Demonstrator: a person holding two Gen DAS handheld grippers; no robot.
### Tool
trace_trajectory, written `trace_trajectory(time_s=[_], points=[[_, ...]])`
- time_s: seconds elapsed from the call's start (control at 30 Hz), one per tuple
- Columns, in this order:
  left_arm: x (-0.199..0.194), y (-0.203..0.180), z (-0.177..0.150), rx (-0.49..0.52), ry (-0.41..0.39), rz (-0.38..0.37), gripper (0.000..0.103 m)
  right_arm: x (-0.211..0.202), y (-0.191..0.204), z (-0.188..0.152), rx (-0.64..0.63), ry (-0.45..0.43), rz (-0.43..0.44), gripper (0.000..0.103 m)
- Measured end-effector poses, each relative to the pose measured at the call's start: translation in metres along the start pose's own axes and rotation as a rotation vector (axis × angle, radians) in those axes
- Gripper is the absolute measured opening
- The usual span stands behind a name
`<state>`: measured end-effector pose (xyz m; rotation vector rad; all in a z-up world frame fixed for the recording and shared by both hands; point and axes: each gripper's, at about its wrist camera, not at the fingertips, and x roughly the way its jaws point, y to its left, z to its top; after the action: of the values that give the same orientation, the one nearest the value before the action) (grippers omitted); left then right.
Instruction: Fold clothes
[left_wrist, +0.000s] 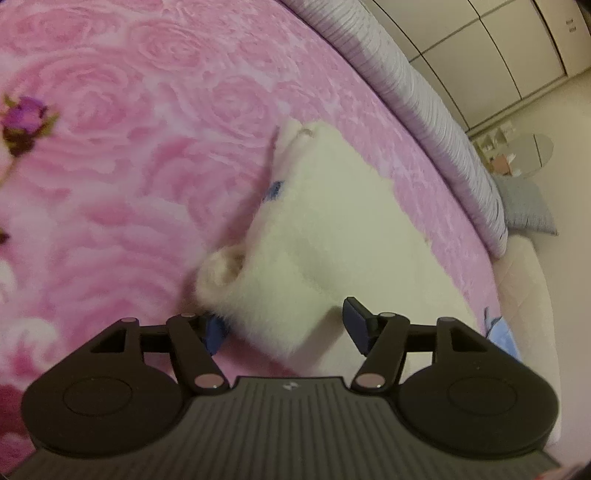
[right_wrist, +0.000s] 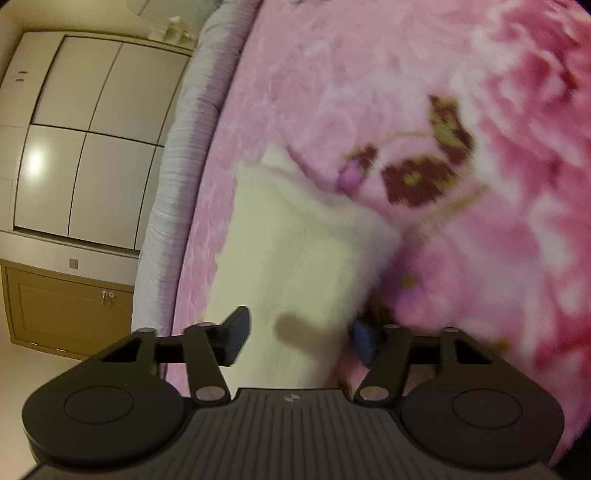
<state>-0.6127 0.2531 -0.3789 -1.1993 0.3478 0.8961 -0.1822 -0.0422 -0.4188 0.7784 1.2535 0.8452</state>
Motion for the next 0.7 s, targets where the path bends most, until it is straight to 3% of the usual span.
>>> trace_trajectory(time_s=[0.03,0.07,0.1,0.17,0.2,0.33,0.43,0.57,0.7], points=[[0.002,0.0,0.001,-0.007,-0.007,-0.005,0.061,0.004,0.0,0.001,-0.006,-0.008,-0.001,0.052],[0.003,0.0,0.001,-0.008,-0.012,-0.002,0.053,0.007,0.001,0.002,-0.012,-0.013,-0.005,0.042],[0.004,0.001,0.002,-0.007,-0.016,0.003,0.032,0.01,0.002,0.002,-0.017,-0.018,-0.009,0.031],[0.004,0.002,0.003,-0.007,-0.008,-0.015,0.013,0.012,0.005,0.003,-0.03,-0.023,-0.017,0.018],[0.003,0.003,0.003,-0.005,-0.01,-0.025,0.01,0.011,0.007,0.003,-0.037,-0.023,-0.021,0.015],[-0.013,-0.012,-0.003,0.11,-0.04,-0.01,0.008,0.004,0.013,0.008,-0.057,-0.019,-0.02,0.011],[-0.028,-0.017,-0.013,0.139,-0.035,-0.019,0.008,-0.012,0.01,0.011,-0.056,-0.008,-0.018,0.011],[-0.051,-0.017,-0.04,0.169,0.005,-0.035,0.008,-0.041,0.0,0.014,-0.057,0.011,-0.025,0.011],[-0.056,-0.008,-0.065,0.231,0.075,0.01,0.012,-0.067,-0.019,0.016,-0.074,0.033,-0.064,0.017]])
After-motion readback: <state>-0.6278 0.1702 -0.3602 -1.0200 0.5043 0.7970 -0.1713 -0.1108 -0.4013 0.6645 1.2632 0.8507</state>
